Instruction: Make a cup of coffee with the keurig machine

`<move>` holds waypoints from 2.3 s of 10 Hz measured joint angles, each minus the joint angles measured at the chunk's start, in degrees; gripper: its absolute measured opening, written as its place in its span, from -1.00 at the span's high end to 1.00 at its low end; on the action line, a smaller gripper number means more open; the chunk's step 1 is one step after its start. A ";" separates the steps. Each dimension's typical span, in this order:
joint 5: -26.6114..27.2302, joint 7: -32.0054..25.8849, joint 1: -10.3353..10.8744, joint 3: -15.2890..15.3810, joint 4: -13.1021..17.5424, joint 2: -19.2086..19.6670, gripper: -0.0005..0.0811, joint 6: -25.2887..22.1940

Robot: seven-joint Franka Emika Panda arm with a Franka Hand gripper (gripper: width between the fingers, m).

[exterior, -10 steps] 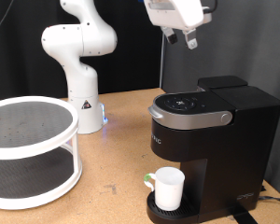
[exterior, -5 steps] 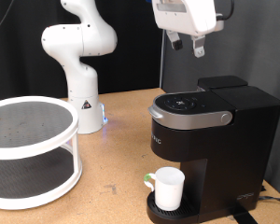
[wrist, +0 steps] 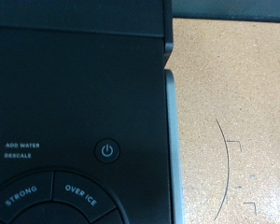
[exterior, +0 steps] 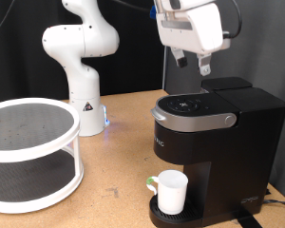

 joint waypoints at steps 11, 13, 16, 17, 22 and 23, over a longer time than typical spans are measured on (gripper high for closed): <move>-1.63 -4.87 0.32 1.18 -9.04 1.47 0.95 9.66; -1.63 -4.82 0.31 1.40 -9.48 1.79 0.98 9.98; -1.63 -4.40 0.22 1.40 -9.18 2.00 0.99 9.46; -1.63 -4.22 0.15 1.34 -8.67 2.28 0.99 8.38; -1.62 -2.50 -0.31 0.70 -3.50 5.63 0.99 0.09; -1.62 -2.17 -0.32 0.55 -2.49 6.29 0.99 -1.53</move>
